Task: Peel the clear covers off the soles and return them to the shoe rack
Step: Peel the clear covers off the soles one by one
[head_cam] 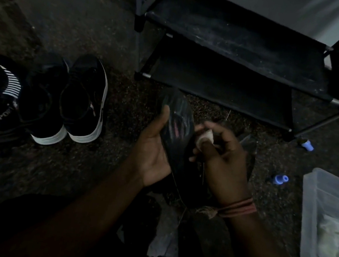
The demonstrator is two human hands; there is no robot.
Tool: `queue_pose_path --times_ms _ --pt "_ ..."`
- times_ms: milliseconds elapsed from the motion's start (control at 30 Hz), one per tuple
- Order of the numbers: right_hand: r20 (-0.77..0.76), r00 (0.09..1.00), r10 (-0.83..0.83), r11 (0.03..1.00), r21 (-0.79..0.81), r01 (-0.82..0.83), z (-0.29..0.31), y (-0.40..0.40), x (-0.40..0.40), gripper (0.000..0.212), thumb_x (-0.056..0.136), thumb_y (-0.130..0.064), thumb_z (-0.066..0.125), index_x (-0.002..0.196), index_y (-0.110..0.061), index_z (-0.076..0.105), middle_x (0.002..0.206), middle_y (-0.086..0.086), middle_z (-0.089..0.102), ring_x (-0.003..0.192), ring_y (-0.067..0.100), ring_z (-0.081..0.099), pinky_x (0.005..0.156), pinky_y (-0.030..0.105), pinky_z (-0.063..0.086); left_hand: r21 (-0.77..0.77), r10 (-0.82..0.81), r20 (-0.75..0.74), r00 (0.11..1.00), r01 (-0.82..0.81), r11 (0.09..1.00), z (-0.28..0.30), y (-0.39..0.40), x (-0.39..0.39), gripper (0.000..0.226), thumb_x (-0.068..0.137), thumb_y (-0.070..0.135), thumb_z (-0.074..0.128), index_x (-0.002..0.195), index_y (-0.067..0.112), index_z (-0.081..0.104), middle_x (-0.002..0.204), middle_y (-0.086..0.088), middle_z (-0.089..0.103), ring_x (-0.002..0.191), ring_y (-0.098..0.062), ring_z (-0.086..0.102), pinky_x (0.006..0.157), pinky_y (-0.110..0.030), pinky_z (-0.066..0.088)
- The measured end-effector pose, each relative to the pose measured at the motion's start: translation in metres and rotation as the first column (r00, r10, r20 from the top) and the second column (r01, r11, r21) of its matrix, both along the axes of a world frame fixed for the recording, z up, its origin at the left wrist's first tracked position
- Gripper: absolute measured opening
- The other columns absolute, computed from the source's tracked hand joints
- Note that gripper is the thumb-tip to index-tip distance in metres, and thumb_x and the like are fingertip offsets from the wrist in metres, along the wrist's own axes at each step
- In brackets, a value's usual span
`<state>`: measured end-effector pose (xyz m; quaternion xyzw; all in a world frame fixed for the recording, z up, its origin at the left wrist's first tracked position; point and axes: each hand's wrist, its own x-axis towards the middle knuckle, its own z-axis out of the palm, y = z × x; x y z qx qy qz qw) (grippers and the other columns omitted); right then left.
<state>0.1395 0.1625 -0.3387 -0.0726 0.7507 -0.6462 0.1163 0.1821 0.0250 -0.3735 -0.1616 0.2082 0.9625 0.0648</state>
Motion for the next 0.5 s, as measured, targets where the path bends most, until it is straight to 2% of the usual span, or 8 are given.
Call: queue_pose_path --times_ms 67,167,267,367,433,500 --pt "-0.02 1.0 0.021 1.0 -0.002 -0.021 -0.003 -0.003 0.001 0.016 0.094 -0.002 0.061 0.104 -0.012 0.066 0.099 0.004 0.071 0.081 0.021 0.071 0.07 0.039 0.06 0.06 -0.008 -0.02 1.0 0.009 0.998 0.001 -0.002 0.002 0.07 0.095 0.067 0.05 0.131 0.008 0.062 0.13 -0.014 0.062 0.119 -0.03 0.061 0.115 -0.046 0.038" --pt "-0.049 0.998 0.041 0.999 0.02 -0.04 -0.005 -0.003 0.002 0.012 0.087 -0.005 0.07 0.097 -0.013 0.069 0.104 -0.002 0.074 0.098 0.014 0.071 0.089 0.042 0.057 0.11 0.038 -0.01 0.999 -0.037 0.993 -0.003 -0.007 0.001 0.087 0.089 0.076 0.051 0.142 0.008 0.058 0.127 -0.015 0.064 0.115 -0.031 0.066 0.108 -0.045 0.048" --pt "-0.189 0.978 0.086 0.978 0.203 -0.047 -0.01 -0.002 0.009 0.012 0.087 -0.012 0.074 0.095 -0.02 0.069 0.095 -0.012 0.073 0.092 0.002 0.069 0.087 0.034 0.057 0.075 0.039 0.039 0.998 -0.042 0.996 -0.008 -0.005 -0.002 0.094 0.086 0.081 0.05 0.139 0.004 0.059 0.126 -0.015 0.065 0.112 -0.029 0.068 0.103 -0.044 0.052" --pt "-0.37 0.906 0.207 0.914 0.403 -0.044 -0.017 -0.009 0.024 0.011 0.088 -0.015 0.07 0.096 -0.022 0.071 0.095 -0.014 0.07 0.091 -0.002 0.065 0.085 0.029 0.054 0.017 0.015 0.061 0.998 -0.016 1.0 -0.014 0.005 -0.002 0.108 0.081 0.09 0.042 0.142 0.002 0.053 0.138 -0.016 0.062 0.129 -0.03 0.06 0.116 -0.048 0.039" --pt "-0.395 0.872 0.289 0.889 0.449 -0.091 -0.016 -0.018 0.036 0.011 0.087 -0.015 0.069 0.096 -0.021 0.072 0.094 -0.012 0.071 0.089 -0.001 0.064 0.083 0.021 0.051 -0.015 0.028 0.065 0.997 -0.027 1.0 -0.015 0.01 -0.004 0.114 0.076 0.094 0.036 0.145 0.005 0.051 0.143 -0.017 0.059 0.137 -0.03 0.054 0.122 -0.05 0.03" --pt "-0.412 0.847 0.337 0.875 0.47 -0.119 -0.011 -0.022 0.042 0.011 0.086 -0.012 0.068 0.093 -0.02 0.071 0.092 -0.01 0.07 0.085 -0.002 0.062 0.079 0.017 0.048 -0.013 0.051 0.056 0.997 -0.051 0.999 -0.015 0.012 -0.005 0.113 0.076 0.094 0.033 0.147 0.007 0.048 0.145 -0.017 0.057 0.138 -0.03 0.052 0.121 -0.049 0.032"
